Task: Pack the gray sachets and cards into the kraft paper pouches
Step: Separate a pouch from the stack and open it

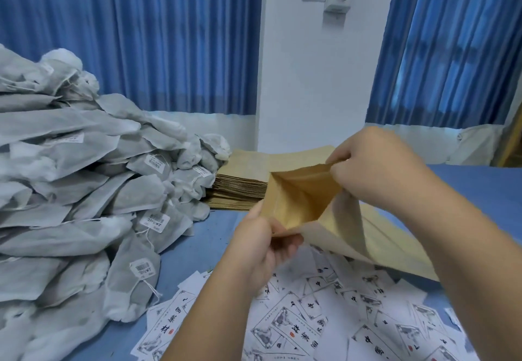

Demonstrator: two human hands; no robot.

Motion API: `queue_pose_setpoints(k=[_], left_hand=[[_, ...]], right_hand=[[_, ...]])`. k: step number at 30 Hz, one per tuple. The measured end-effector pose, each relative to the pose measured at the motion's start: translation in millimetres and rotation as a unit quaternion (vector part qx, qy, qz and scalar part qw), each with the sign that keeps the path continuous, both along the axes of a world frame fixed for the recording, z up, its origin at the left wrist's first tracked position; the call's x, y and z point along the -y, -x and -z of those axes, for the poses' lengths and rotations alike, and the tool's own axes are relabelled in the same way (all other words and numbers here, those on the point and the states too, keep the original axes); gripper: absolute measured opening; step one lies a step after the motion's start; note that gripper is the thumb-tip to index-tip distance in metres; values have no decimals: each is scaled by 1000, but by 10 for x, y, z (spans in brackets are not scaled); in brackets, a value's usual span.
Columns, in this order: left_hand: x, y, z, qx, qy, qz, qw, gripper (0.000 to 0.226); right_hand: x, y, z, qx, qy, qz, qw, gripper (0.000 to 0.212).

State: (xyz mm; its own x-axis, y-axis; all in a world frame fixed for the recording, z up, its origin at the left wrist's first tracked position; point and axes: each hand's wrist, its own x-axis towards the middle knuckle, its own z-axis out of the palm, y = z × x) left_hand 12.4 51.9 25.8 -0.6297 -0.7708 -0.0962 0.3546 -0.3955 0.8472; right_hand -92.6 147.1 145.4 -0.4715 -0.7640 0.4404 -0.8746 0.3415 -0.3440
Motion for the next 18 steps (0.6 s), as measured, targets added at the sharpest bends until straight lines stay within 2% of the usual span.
queue_pose_setpoints(k=[4, 7, 14, 18], left_hand=[[95, -70, -10, -56, -133, -25, 989, 31], [155, -141, 1, -83, -178, -52, 979, 23], [207, -171, 60, -23, -160, -98, 982, 9], [134, -183, -4, 0, -116, -124, 985, 5]], right_hand=[[183, -41, -146, 65, 13, -35, 997, 34], [343, -45, -132, 107, 23, -52, 993, 36], [468, 1, 65, 160, -3, -82, 984, 33], [476, 37, 74, 178, -9, -106, 978, 35]])
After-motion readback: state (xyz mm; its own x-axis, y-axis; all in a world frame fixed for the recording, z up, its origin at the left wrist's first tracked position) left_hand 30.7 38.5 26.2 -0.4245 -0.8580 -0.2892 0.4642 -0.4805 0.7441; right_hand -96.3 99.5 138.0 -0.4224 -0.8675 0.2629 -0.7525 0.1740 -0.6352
